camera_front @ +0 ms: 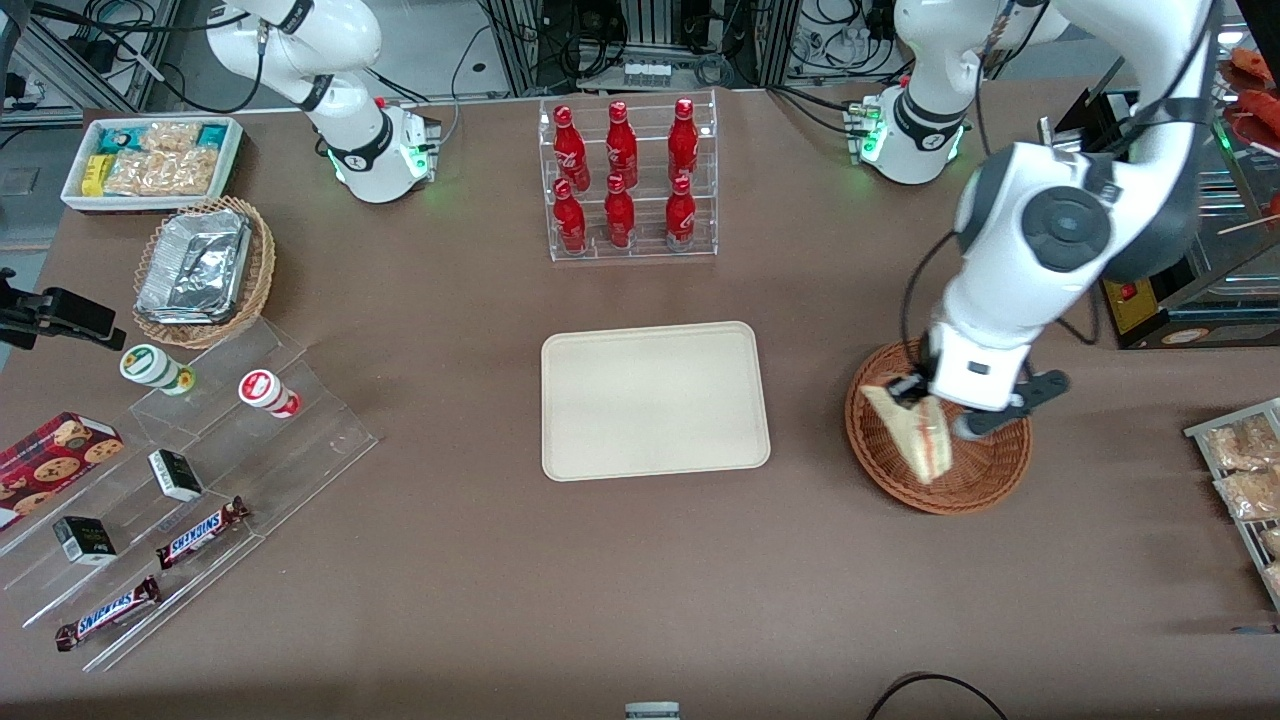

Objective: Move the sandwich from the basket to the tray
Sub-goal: 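Carry the sandwich over the cream tray with the left gripper, then lower the sandwich onto the tray and open the left gripper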

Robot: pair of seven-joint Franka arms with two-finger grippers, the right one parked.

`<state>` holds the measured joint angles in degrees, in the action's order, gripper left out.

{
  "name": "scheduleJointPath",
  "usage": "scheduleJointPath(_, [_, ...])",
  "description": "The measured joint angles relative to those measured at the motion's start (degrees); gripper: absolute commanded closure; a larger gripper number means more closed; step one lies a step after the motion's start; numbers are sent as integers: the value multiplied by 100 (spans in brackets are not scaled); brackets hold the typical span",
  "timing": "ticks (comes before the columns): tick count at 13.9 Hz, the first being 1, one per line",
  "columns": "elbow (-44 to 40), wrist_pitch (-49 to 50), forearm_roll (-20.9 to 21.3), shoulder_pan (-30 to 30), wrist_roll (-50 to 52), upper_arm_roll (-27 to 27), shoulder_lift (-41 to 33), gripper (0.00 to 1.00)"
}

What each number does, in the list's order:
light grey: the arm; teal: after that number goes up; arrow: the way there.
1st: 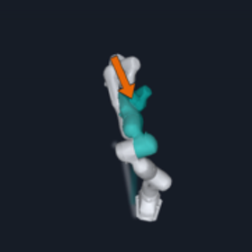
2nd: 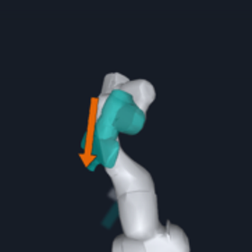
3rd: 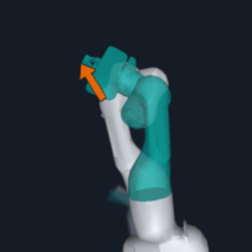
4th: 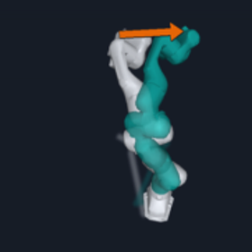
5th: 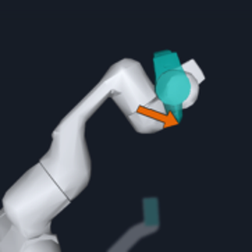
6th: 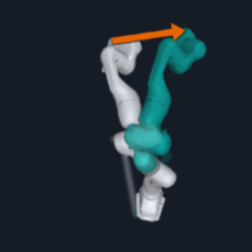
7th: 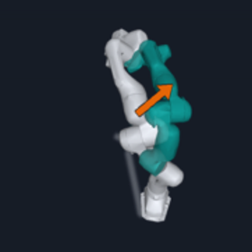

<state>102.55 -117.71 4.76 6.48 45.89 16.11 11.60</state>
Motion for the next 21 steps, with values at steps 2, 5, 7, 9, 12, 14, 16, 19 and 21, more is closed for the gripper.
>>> scheduleJointPath(2, [-224,-1,8,535,22,22,306,100])
scheduleJointPath(5, [-480,-36,21,1290,89,34,813,100])
scheduleJointPath(7, [-597,-262,72,1691,197,33,1159,100])
scheduleJointPath(9, [-707,-424,298,2017,403,31,1526,100])
scheduleJointPath(12, [-848,-848,664,2374,824,31,2037,100])
scheduleJointPath(14, [-893,-1048,823,2582,1036,27,2326,100])
scheduleJointPath(16, [-994,-1141,984,2750,1266,24,2590,100])
scheduleJointPath(19, [-1094,-1153,1123,2893,1592,22,2851,40])
scheduleJointPath(21, [-1144,-1149,1157,2917,1694,22,2868,0])
